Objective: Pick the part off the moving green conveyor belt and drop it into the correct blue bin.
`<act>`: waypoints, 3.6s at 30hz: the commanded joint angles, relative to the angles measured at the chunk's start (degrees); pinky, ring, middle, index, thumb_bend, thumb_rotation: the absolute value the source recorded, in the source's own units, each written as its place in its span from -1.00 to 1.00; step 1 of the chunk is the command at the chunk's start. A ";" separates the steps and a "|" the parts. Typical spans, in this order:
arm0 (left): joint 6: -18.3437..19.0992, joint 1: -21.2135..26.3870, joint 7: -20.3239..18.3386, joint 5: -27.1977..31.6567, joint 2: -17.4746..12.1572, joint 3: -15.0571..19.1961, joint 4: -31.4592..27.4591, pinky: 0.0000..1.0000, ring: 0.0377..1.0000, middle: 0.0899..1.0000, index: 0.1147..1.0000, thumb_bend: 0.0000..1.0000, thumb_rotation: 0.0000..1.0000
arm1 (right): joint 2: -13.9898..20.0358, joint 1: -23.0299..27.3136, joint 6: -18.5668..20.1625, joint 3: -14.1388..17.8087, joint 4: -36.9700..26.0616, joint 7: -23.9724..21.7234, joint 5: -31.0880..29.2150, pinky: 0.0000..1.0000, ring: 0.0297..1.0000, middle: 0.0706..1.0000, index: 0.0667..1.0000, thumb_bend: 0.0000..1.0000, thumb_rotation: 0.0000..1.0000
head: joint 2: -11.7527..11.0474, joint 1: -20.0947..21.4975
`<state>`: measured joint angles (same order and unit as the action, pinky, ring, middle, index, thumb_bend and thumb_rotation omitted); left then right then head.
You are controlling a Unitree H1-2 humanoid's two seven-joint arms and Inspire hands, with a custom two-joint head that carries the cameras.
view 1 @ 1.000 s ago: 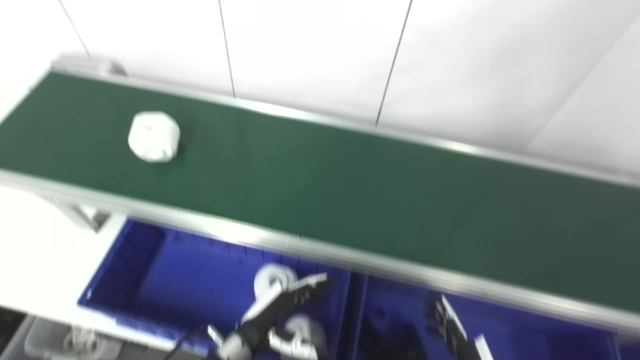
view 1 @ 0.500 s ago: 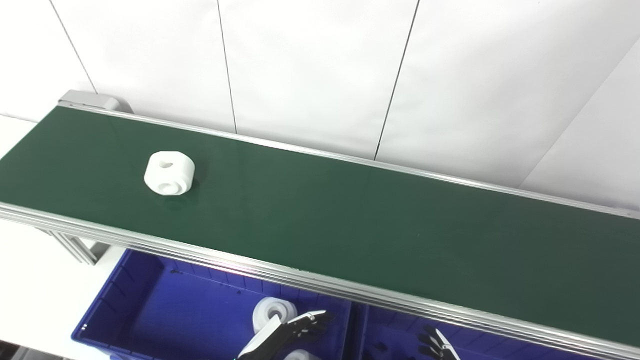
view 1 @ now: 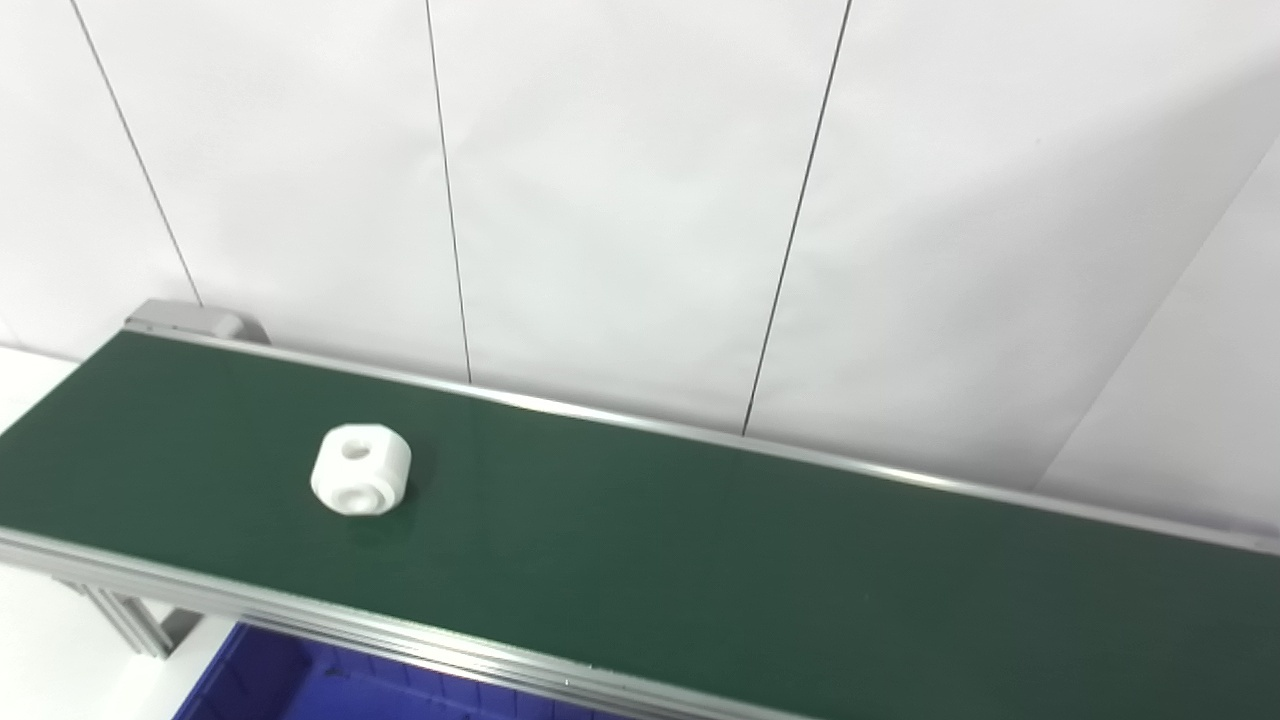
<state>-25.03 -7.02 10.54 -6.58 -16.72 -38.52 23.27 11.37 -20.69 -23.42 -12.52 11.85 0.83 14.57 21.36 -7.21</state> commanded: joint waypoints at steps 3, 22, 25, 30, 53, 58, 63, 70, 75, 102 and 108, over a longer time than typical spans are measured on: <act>-1.90 0.76 1.93 -0.55 -0.38 -0.62 -0.36 0.49 0.63 0.69 0.60 0.79 -0.25 | -0.17 0.10 -3.37 0.04 -1.01 1.12 0.10 0.40 0.59 0.66 0.79 0.80 -0.48 | 0.02 -0.06; -1.90 0.94 4.19 -0.27 -0.15 -1.77 -0.99 0.47 0.60 0.64 0.55 0.83 -0.28 | 1.40 1.06 -3.49 -1.49 0.69 4.29 0.68 0.35 0.54 0.64 0.80 0.82 -0.58 | -1.37 -3.98; -1.90 0.78 5.52 -0.57 -0.34 -2.13 -1.78 0.44 0.57 0.62 0.53 0.84 -0.24 | 1.93 1.18 -3.48 -2.00 0.80 4.13 0.84 0.37 0.60 0.69 0.83 0.80 -0.52 | -0.99 -2.13; -1.90 0.36 6.27 0.11 -1.17 -2.49 -4.51 0.43 0.55 0.61 0.52 0.82 -0.24 | 1.71 0.80 -3.48 -1.97 0.17 3.73 0.23 0.42 0.63 0.70 0.82 0.81 -0.50 | -0.20 0.77; -1.43 8.33 -2.10 -1.70 -7.93 18.26 -30.96 0.56 0.82 0.91 0.81 0.66 -0.26 | 2.30 2.43 -3.47 -2.96 -2.37 4.13 -1.78 0.42 0.57 0.65 0.77 0.79 -0.53 | 7.91 1.79; 4.94 12.72 -7.39 -2.82 -7.19 23.19 -31.92 0.58 0.83 0.89 0.79 0.65 -0.32 | 2.19 2.91 -3.46 -2.87 -1.92 3.71 -2.81 0.43 0.58 0.65 0.77 0.84 -0.50 | 8.13 1.00; 10.30 17.27 -11.39 -8.30 -7.29 26.03 -29.34 0.70 0.83 0.88 0.81 0.62 -0.38 | 2.13 2.99 -3.45 -2.56 -2.04 3.42 -2.22 0.42 0.58 0.66 0.79 0.86 -0.51 | 8.65 0.44; 19.99 22.05 -15.51 -16.73 -7.62 27.68 -25.27 0.71 0.85 0.92 0.83 0.72 -0.39 | 2.46 2.87 -3.48 -2.70 -2.26 3.43 -2.48 0.43 0.60 0.67 0.82 0.86 -0.49 | 9.10 -0.35; 22.33 26.12 -16.92 -21.96 -7.92 27.11 -20.16 0.73 0.84 0.93 0.84 0.81 -0.39 | 2.86 2.56 -3.47 -2.69 -2.87 3.15 -2.30 0.44 0.61 0.68 0.83 0.86 -0.49 | 9.68 -1.08; 26.77 30.55 -21.49 -26.53 -2.68 20.50 -1.98 0.51 0.65 0.74 0.59 0.54 -0.96 | 2.13 1.09 -2.99 -1.04 -5.02 1.67 -1.46 0.47 0.65 0.73 0.87 0.83 -0.44 | 11.21 -1.75; 20.73 30.29 -12.47 -27.60 -1.15 20.92 0.95 0.03 -0.09 -0.02 -0.13 0.01 -1.00 | 1.97 1.11 -3.36 -0.73 -4.87 1.12 -2.11 0.47 0.65 0.74 0.87 0.81 -0.44 | 11.39 -1.71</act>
<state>-1.44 22.79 -4.25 -34.13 -18.17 -17.69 24.00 13.48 -19.59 -23.46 -13.73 8.34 2.03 13.31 32.70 -8.88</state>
